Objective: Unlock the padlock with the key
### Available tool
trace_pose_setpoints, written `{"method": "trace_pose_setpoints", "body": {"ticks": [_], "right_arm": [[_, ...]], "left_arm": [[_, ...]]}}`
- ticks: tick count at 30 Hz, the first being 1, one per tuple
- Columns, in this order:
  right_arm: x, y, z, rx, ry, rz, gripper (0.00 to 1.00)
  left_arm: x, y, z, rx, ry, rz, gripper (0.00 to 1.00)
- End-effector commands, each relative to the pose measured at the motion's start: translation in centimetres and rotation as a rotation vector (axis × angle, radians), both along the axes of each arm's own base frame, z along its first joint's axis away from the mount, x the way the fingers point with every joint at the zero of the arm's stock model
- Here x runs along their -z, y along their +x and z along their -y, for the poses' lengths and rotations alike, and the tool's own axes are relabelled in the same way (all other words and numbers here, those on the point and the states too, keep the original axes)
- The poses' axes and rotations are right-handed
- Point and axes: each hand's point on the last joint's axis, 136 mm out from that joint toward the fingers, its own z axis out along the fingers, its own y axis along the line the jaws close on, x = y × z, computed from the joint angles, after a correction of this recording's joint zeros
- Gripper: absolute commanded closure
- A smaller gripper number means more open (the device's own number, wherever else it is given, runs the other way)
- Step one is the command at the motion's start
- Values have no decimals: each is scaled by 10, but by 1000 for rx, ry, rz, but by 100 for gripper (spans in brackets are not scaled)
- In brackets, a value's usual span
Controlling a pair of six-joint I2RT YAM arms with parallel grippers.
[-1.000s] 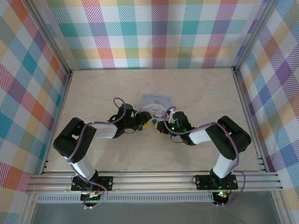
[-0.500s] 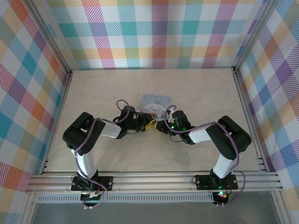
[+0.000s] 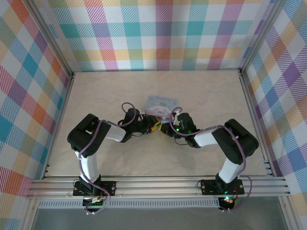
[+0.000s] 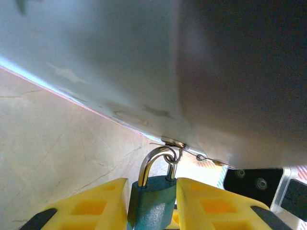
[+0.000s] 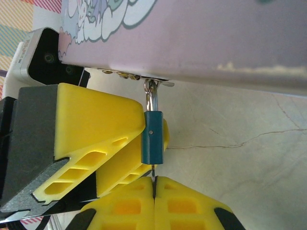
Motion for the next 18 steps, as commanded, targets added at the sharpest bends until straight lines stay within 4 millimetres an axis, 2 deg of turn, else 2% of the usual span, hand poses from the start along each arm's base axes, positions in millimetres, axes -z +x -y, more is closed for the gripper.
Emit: {"method": "trace_pose_setpoints", "body": {"ticks": [1,6,9,14,18], "right_arm": [[-29,0,-19,-50,103,17,100],[-37,2,-21,-48,131,12,100],[-42,3,-22,-41,158,15,100],[-45,6,-23,-35,168,15,100],[-45,6,-23,-31,175,7,100]], "left_arm": [[-7,-5,18,52,-36,10,70],[-12,-5,21,59,-45,17,77],[-13,-6,22,66,-48,15,77],[-7,-8,20,59,-37,-7,67],[-5,-9,20,52,-38,-20,65]]}}
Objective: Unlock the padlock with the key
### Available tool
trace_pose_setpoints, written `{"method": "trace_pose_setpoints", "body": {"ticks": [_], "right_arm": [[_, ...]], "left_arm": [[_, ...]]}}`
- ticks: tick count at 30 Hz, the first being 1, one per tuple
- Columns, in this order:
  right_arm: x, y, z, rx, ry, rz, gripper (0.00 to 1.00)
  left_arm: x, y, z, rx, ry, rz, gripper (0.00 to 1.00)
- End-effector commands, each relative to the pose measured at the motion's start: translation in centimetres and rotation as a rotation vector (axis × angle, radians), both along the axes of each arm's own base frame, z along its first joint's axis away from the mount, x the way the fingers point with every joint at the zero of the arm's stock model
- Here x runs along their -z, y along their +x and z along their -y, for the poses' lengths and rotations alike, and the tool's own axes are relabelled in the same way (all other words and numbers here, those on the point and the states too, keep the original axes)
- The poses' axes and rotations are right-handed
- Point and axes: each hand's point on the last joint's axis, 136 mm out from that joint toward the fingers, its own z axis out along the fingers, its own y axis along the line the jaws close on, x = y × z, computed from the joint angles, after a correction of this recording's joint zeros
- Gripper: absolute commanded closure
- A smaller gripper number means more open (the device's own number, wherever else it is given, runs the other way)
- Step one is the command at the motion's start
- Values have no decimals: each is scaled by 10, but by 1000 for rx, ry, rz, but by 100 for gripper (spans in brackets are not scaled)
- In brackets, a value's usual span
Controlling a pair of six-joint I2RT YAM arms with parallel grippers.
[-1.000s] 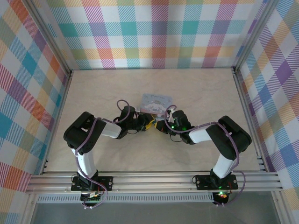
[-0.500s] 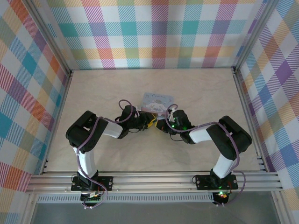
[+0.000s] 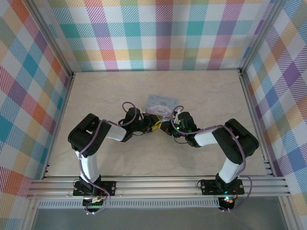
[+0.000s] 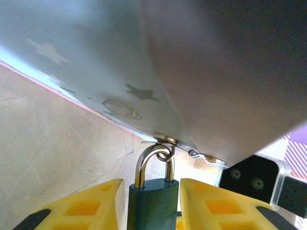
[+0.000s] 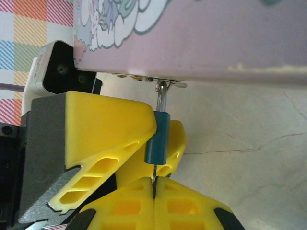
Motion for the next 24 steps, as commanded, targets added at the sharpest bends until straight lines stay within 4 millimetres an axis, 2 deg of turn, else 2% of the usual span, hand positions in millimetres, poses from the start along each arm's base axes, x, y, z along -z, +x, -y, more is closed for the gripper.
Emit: {"method": "trace_pose_setpoints", "body": {"ticks": [1,10,16,21,24], "right_arm": [[-36,1,-20,-63,102,62,100],[-32,0,-14,-54,91,56,98],[-25,-3,3,-31,10,67,79],[-16,-9,28,-20,-165,108,63],[-28,-7,40,-54,-295,215,57]], "left_arm": [[-3,-12,17,60,-29,-13,65],[-3,-11,16,53,-14,-8,89],[-6,-10,16,52,-4,-2,97],[-9,-10,15,47,5,-12,100],[-10,-10,13,39,17,-24,100]]}}
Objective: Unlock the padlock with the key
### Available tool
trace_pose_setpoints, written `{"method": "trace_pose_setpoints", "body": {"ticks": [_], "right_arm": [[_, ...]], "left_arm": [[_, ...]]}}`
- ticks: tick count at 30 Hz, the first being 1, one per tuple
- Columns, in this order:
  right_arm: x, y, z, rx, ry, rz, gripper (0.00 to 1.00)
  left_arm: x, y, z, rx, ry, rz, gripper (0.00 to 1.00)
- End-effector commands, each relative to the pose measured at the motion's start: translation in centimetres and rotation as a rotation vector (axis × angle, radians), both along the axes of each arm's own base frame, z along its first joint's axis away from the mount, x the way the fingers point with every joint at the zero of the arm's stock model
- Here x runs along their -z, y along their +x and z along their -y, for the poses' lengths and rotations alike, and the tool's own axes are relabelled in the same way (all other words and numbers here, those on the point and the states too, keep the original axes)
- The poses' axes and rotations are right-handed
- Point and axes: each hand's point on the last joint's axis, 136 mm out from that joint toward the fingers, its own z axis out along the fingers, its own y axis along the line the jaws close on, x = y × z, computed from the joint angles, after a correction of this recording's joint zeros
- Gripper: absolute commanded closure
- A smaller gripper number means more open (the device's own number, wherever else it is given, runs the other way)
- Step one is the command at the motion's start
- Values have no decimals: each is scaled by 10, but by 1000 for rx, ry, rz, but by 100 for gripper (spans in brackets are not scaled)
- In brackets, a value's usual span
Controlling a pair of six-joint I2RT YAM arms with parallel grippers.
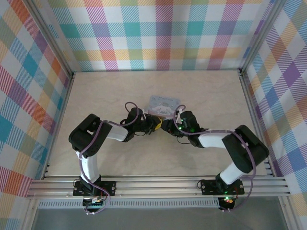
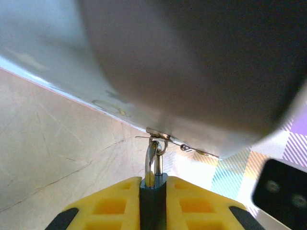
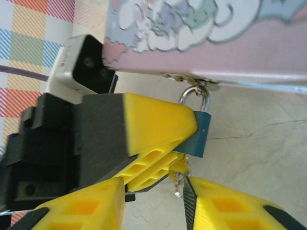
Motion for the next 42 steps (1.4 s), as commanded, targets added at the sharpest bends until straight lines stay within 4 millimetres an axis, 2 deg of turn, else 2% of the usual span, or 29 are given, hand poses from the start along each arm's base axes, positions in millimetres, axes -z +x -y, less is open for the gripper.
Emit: {"method": "trace_pose_setpoints", "body": {"ticks": [1,6,10,13,17,23,28,35,42], "right_arm": [[-11,2,22,-51,-223,160,55],[-46,4,34,-147,-391,455,44],[-63,-7,31,-275,-523,707,41],[-59,-18,18,-417,-656,894,41],[-36,-24,8,-563,-887,1066,41],[-11,-22,-5,-690,-1019,1130,40],[4,-15,-10,-712,-1082,1140,40],[7,-11,-15,-699,-1081,1135,52],[7,-5,-17,-675,-1091,1136,59]], "left_arm": [[-7,-4,1,11,20,-21,100],[-8,-5,-1,-3,31,-46,100],[-9,-6,-2,-8,36,-63,100],[-9,-6,-1,-10,30,-77,100],[-12,-7,0,-6,19,-80,100],[-13,-6,0,-6,17,-79,100],[-13,-6,0,-6,18,-80,100],[-13,-6,1,-3,17,-82,100],[-12,-7,1,-3,18,-83,100]]}}
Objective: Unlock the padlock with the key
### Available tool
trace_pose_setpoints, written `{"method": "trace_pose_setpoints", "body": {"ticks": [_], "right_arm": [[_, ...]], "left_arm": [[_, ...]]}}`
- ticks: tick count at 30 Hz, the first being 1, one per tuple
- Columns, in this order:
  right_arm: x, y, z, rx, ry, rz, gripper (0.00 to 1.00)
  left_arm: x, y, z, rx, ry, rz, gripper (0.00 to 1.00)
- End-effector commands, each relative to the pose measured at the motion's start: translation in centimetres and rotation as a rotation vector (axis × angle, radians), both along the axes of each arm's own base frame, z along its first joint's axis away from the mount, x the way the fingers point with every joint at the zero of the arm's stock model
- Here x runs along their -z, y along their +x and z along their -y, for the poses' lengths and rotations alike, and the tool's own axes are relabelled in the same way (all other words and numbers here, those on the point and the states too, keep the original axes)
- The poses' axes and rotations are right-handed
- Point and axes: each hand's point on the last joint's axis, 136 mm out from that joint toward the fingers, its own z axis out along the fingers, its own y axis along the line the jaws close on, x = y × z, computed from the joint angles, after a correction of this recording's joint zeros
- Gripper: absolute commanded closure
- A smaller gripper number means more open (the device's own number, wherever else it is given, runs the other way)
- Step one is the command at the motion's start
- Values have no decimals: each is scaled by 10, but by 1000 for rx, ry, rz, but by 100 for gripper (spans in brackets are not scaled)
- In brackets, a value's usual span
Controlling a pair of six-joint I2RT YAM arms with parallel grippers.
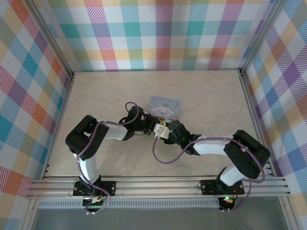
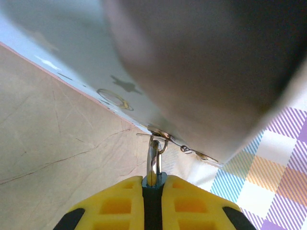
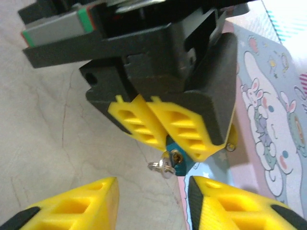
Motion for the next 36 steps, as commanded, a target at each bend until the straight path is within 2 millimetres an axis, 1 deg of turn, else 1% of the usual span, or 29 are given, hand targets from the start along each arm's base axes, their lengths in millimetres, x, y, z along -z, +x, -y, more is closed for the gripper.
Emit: {"method": "trace_pose_setpoints", "body": {"ticks": [1,6,10,17,19,24,27,30,36], "right_arm": [[-11,9,-13,-1,28,44,61],[-9,13,-15,9,32,46,66],[-7,16,-16,19,37,41,73],[-14,18,-20,40,86,42,80],[-13,20,-20,48,91,39,85],[-16,26,-18,93,95,48,100],[-20,27,-16,128,138,37,100],[-26,26,-17,163,220,10,100],[-25,25,-19,263,402,-96,100]], "left_arm": [[-9,-2,4,8,-9,-7,100],[-9,-2,3,7,-8,-8,100],[-9,-2,3,5,-8,-9,100],[-9,-2,4,8,-10,-8,100],[-8,-2,4,8,-8,-8,100],[-9,-3,4,7,-9,-9,100],[-9,-2,4,6,-12,-8,100],[-10,-2,4,5,-15,-7,100],[-9,-2,4,4,-15,-11,100]]}}
